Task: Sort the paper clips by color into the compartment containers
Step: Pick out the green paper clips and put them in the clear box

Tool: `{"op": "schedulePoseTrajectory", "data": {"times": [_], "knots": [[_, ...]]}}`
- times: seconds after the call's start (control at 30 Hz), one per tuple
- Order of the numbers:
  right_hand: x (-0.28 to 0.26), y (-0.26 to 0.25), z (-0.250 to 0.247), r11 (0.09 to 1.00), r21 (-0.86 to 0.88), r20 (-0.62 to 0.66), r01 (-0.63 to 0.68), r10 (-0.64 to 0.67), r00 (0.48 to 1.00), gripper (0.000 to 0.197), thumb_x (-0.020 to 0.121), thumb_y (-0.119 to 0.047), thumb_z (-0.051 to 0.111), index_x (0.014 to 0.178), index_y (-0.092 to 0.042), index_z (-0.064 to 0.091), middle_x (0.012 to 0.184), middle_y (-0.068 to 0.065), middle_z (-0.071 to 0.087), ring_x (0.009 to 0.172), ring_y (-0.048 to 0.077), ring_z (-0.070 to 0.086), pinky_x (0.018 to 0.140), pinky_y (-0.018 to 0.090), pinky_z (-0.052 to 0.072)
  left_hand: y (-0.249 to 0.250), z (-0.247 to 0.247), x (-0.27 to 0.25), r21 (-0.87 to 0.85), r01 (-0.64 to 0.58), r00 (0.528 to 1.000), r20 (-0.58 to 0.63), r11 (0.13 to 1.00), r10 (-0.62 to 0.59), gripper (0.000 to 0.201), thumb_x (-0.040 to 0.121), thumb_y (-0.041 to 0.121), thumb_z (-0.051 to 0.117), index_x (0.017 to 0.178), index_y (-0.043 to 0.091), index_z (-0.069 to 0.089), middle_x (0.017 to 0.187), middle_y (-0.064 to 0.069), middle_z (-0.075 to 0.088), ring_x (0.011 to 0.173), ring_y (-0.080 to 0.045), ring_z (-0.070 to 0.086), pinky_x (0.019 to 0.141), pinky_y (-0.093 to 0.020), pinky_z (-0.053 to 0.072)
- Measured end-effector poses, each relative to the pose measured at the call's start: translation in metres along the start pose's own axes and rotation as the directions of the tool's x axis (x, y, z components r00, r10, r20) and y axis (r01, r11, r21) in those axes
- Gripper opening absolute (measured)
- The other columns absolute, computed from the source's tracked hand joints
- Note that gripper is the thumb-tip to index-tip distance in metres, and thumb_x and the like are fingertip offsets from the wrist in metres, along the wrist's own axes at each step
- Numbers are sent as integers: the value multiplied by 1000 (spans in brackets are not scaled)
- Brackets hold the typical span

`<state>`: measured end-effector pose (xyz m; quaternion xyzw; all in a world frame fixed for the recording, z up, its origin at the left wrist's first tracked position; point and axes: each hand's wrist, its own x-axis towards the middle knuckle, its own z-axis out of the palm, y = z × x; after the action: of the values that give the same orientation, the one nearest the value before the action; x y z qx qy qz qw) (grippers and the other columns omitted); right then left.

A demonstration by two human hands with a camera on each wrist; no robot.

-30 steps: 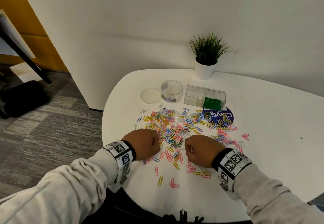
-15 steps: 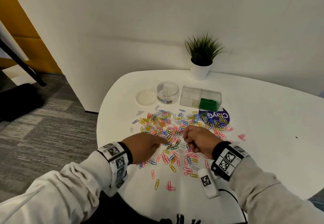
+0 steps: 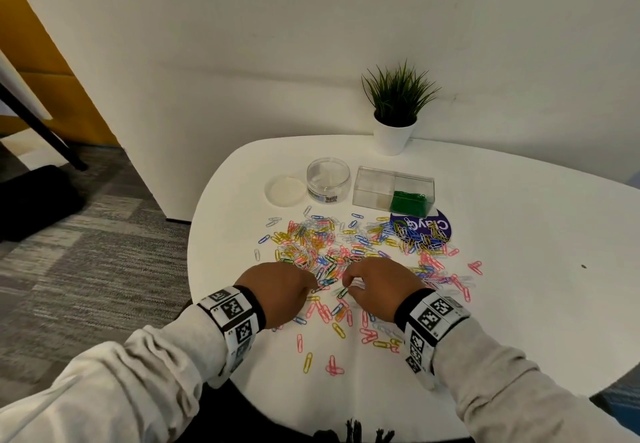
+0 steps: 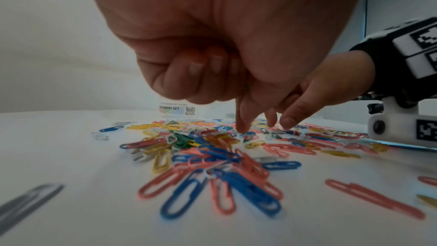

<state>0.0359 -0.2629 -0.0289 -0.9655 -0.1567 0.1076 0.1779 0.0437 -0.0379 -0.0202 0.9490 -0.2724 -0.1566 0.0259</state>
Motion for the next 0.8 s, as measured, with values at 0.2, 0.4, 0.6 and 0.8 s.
{"op": "schedulePoseTrajectory", "data": {"times": [0.2, 0.4, 0.6, 0.8], "knots": [[2, -6, 4, 992, -121, 73, 45, -36, 997, 15, 94, -33, 54, 93, -23, 65, 98, -3, 64, 88, 19, 59, 76, 32, 52, -3, 1, -1, 31, 23, 1000, 4, 999, -23, 24, 98, 35, 43, 102, 26, 65, 97, 4, 66, 89, -20, 60, 79, -34, 53], [2, -1, -6, 940, 311, 36, -137, 132, 991, 12, 91, -23, 54, 82, -16, 52, 78, -1, 55, 65, 12, 46, 59, 25, 39, 0, 0, -1, 14, 79, 997, 1, 997, -79, 24, 97, 44, 47, 100, 27, 65, 97, 5, 65, 90, -19, 59, 76, -32, 50], [5, 9, -32, 247, 946, 126, -212, 321, 939, 20, 88, 10, 44, 85, -10, 48, 70, 11, 62, 50, 17, 44, 44, 26, 32, -1, 1, -1, 13, 83, 996, 14, 996, -83, 22, 95, 25, 42, 98, 22, 63, 93, 2, 65, 82, -20, 58, 69, -31, 48], [17, 9, -22, 616, 720, 180, -319, 277, 944, 14, 90, -3, 51, 80, -14, 50, 70, 5, 49, 54, 15, 40, 50, 28, 33, -12, -17, -5, -355, 151, 987, 8, 923, -158, 18, 91, 29, 50, 83, 19, 61, 83, 6, 62, 76, -11, 56, 69, -28, 48]]}}
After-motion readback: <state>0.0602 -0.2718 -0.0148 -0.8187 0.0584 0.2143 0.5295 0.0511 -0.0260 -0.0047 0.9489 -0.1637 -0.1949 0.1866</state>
